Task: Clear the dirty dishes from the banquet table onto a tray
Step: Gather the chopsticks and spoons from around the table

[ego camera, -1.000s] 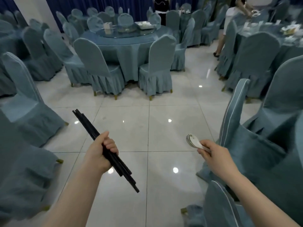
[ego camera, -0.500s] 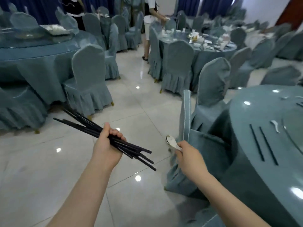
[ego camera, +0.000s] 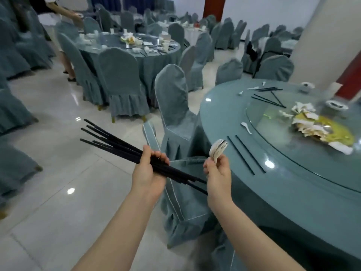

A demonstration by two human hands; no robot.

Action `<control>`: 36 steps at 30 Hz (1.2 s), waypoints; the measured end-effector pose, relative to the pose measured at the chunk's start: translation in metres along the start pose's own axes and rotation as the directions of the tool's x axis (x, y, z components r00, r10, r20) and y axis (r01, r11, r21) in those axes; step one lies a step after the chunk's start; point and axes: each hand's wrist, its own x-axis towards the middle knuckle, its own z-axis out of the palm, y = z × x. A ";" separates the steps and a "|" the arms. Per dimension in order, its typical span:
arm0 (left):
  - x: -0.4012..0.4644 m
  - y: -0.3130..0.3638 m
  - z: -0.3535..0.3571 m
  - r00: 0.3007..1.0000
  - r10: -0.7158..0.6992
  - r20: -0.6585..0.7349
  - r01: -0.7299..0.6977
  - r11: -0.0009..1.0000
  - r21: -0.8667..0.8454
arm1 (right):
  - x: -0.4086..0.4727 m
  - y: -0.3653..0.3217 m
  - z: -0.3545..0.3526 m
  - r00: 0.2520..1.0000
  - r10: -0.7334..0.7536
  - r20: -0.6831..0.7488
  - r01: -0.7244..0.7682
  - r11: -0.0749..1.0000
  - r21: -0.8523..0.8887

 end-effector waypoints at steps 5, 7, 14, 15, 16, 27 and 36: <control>0.041 -0.035 0.041 0.991 -0.108 0.080 0.103 0.993 0.061 | 0.058 0.008 -0.001 0.993 -0.008 -0.121 0.022 0.993 0.119; 0.055 -0.048 0.053 0.985 -0.144 0.093 0.136 0.987 0.090 | 0.079 0.010 0.000 0.992 -0.026 -0.122 0.041 0.992 0.122; 0.113 -0.067 0.074 0.965 -0.191 0.179 0.136 0.950 0.282 | 0.131 0.022 -0.002 0.980 -0.057 -0.189 0.053 0.998 -0.027; 0.124 -0.067 0.078 0.963 -0.193 0.186 0.129 0.943 0.308 | 0.138 0.024 -0.006 0.976 -0.063 -0.206 0.052 0.997 -0.054; 0.134 -0.066 0.081 0.962 -0.201 0.183 0.132 0.934 0.333 | 0.142 0.027 -0.010 0.971 -0.058 -0.231 0.040 0.996 -0.082; 0.210 -0.094 0.099 0.898 -0.417 0.142 0.285 0.797 0.533 | 0.158 0.066 -0.090 0.803 0.016 -0.595 -0.219 0.937 -0.270; 0.257 -0.133 0.113 0.875 -0.470 0.117 0.321 0.743 0.587 | 0.221 0.113 -0.154 0.814 0.137 -0.564 -0.488 0.689 -0.536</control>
